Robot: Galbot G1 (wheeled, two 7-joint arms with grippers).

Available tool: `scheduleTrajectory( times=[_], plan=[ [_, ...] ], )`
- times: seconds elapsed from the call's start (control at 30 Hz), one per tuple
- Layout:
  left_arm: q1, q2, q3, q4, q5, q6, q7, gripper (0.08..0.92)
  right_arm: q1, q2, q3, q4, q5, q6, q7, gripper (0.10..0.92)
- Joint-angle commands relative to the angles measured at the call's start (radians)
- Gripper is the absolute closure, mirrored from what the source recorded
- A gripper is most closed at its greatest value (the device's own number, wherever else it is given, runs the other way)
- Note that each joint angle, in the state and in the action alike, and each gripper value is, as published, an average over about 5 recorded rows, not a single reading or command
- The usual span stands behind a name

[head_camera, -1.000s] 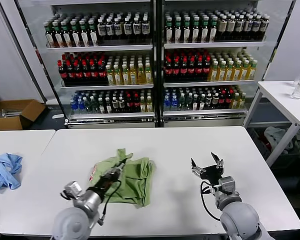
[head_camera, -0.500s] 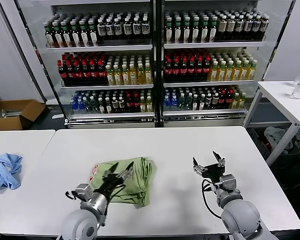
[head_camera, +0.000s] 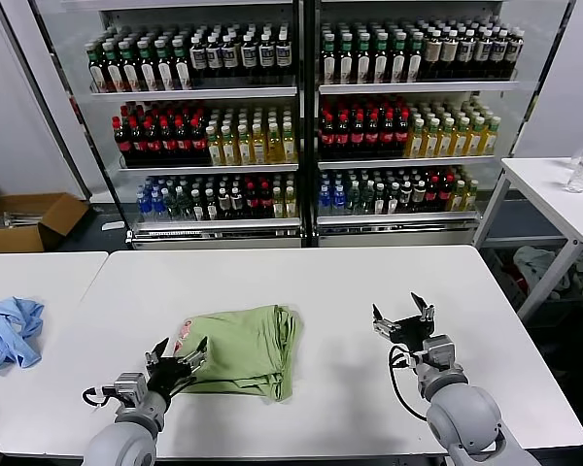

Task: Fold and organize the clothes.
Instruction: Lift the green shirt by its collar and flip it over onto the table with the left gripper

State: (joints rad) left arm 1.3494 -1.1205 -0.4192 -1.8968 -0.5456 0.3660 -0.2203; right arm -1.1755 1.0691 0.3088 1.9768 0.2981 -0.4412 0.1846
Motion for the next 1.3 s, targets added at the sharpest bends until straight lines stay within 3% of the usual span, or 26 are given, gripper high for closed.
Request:
scheduleTrajectory(
  times=[0.03,0.37,0.83,0.97,1.13,1.3],
  plan=[
    [-0.025,-0.009,-0.003,0.068,-0.043,0.096,0.012,0.187,-0.007,-0.005,0.005,0.013,-0.004,-0.001,-0.004,0.203],
    [-0.021,-0.027,-0.040,0.060,-0.265,0.113,0.077,0.419,-0.013,-0.013,0.015,0.025,-0.014,0.009,-0.014,0.203],
    [-0.074,-0.091,-0.127,0.135,-0.589,0.081,0.160,0.826,-0.035,-0.011,0.030,0.040,-0.012,0.022,-0.004,0.203],
    [-0.082,-0.098,-0.175,0.129,-0.623,0.086,0.160,0.886,-0.043,-0.008,0.037,0.053,-0.008,0.031,0.003,0.203],
    [-0.056,-0.021,-0.321,0.090,-0.653,0.097,0.159,0.891,-0.039,-0.019,0.039,0.059,0.002,0.034,0.002,0.203],
    [0.003,0.142,-0.530,0.069,-0.632,0.109,0.167,0.891,-0.026,-0.022,0.036,0.059,0.015,0.039,0.000,0.203]
  ],
)
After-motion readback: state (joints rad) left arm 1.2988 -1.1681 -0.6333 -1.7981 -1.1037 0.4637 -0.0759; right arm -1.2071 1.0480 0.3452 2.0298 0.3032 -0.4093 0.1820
